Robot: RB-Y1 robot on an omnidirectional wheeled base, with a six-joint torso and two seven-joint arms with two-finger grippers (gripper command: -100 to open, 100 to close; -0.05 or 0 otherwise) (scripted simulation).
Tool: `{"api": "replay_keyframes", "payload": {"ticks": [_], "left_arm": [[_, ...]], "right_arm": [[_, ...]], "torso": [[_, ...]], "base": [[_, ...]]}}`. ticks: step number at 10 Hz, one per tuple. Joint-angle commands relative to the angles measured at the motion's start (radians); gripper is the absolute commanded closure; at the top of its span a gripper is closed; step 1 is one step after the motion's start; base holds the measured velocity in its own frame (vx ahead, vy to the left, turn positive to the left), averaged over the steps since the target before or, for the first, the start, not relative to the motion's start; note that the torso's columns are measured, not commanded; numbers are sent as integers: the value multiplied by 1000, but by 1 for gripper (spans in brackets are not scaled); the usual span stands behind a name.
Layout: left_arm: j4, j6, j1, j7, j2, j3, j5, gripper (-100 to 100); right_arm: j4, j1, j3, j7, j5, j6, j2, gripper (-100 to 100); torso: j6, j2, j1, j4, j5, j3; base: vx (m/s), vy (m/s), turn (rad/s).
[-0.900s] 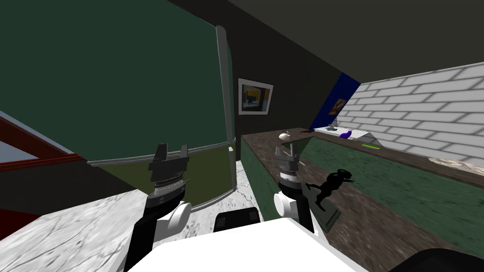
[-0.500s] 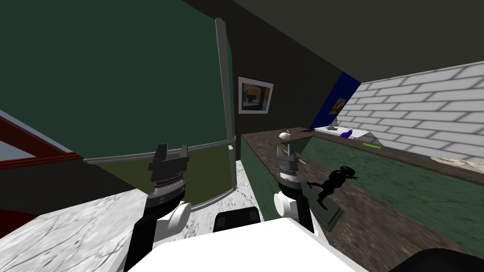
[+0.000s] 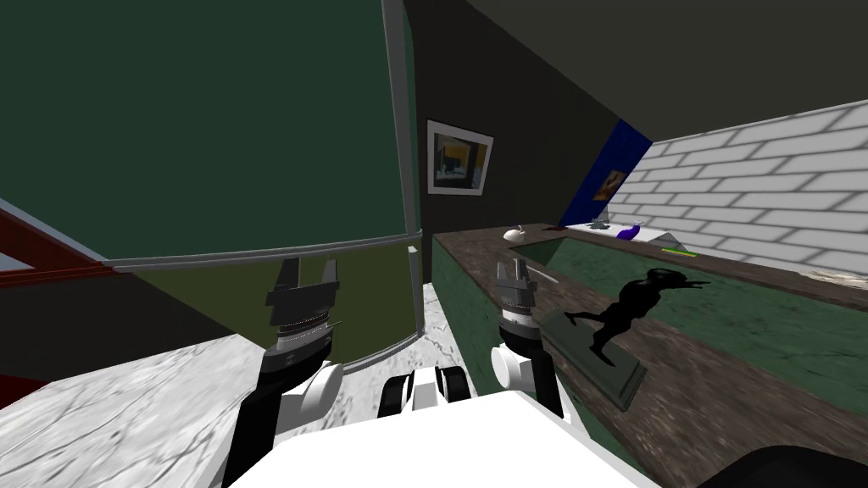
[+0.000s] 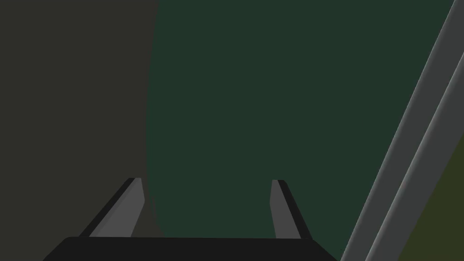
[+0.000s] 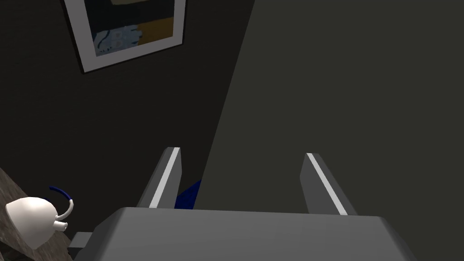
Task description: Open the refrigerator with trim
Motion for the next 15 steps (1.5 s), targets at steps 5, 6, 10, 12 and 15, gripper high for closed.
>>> {"api": "replay_keyframes", "payload": {"ticks": [5, 6, 10, 12, 15], "left_arm": [[90, 102, -110, -22, 105, -4, -41, -100], [110, 127, -139, -28, 115, -4, -52, -100], [204, 241, -268, -57, 143, -8, -101, -100], [229, 280, -308, -64, 148, -8, -115, -100], [284, 349, -384, -81, 157, -10, -145, -100]], "right_arm": [[1, 0, 0, 0, 0, 0, 0, 0], [1, 0, 0, 0, 0, 0, 0, 0], [1, 0, 0, 0, 0, 0, 0, 0], [1, 0, 0, 0, 0, 0, 0, 0], [1, 0, 0, 0, 0, 0, 0, 0]], "torso": [[0, 120, 0, 120, 0, -241], [0, 120, 1, 121, 0, -241], [0, 120, 0, 121, 0, -241], [0, 120, 0, 121, 0, -241], [0, 120, 0, 121, 0, -241]], "base": [[-11, 18, -17], [-4, 32, -25], [-7, 35, -32], [-6, 38, -26], [-7, 26, -25]]}}
